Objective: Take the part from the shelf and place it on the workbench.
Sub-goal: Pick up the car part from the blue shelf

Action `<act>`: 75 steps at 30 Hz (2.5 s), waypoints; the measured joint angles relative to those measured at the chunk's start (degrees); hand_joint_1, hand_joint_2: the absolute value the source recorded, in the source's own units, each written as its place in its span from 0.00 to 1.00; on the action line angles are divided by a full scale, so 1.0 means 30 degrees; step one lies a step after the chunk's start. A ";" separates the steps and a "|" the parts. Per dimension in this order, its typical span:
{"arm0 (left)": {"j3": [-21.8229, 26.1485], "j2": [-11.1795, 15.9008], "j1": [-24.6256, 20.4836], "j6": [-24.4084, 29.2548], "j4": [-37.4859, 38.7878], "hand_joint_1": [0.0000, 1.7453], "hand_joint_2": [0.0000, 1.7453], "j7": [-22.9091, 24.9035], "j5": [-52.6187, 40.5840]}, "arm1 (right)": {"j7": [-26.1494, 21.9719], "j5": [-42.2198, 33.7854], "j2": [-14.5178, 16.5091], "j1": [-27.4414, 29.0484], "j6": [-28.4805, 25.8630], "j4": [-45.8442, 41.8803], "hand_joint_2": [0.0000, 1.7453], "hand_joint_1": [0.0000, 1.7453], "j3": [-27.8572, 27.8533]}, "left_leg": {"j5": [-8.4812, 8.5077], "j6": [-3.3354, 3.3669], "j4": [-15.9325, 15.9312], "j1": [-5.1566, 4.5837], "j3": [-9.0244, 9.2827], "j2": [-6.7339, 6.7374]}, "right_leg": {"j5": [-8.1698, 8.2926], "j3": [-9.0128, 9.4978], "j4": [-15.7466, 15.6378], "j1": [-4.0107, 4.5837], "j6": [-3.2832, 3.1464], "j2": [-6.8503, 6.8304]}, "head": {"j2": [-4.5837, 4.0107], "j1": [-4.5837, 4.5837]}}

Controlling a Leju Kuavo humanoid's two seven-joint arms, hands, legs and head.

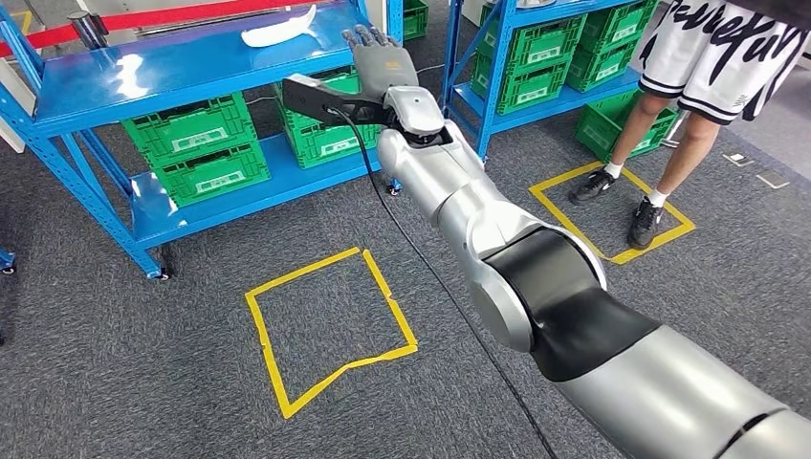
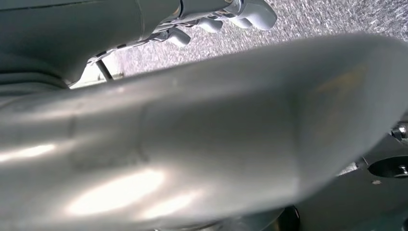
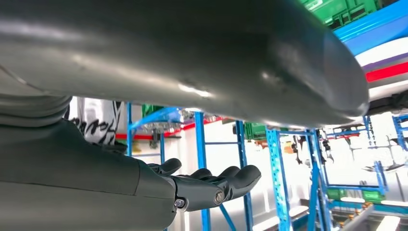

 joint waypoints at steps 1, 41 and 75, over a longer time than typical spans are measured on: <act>-0.0059 0.0020 -0.0005 0.0000 0.0011 0.00 0.00 0.0000 -0.0018 | -0.0013 0.0018 0.0000 0.0011 -0.0002 0.0002 0.00 0.00 0.0163 | -0.0001 0.0002 0.0019 -0.0022 -0.0021 0.0000 | 0.0012 -0.0013 -0.0005 -0.0012 0.0015 0.0001 | 0.0000 0.0000; -0.0328 0.0249 0.0169 0.0000 0.0259 0.00 0.00 -0.0441 0.0153 | -0.0534 -0.0649 0.0384 0.0260 0.0297 0.0222 0.00 0.00 0.2807 | 0.1526 0.0212 0.0014 -0.0084 -0.1928 0.0695 | -0.1225 0.1140 0.0185 0.0077 -0.0165 -0.0854 | -0.0002 -0.0284; -0.0328 0.0020 0.0319 0.0004 0.0395 0.00 0.00 -0.0359 0.0335 | -0.0537 -0.1262 0.1337 0.0703 0.0073 0.0332 0.00 0.00 0.3956 | 0.2081 0.0577 -0.0229 -0.0081 -0.2127 0.0511 | -0.1120 -0.0294 0.3543 0.0200 -0.0083 -0.0992 | -0.0003 -0.0179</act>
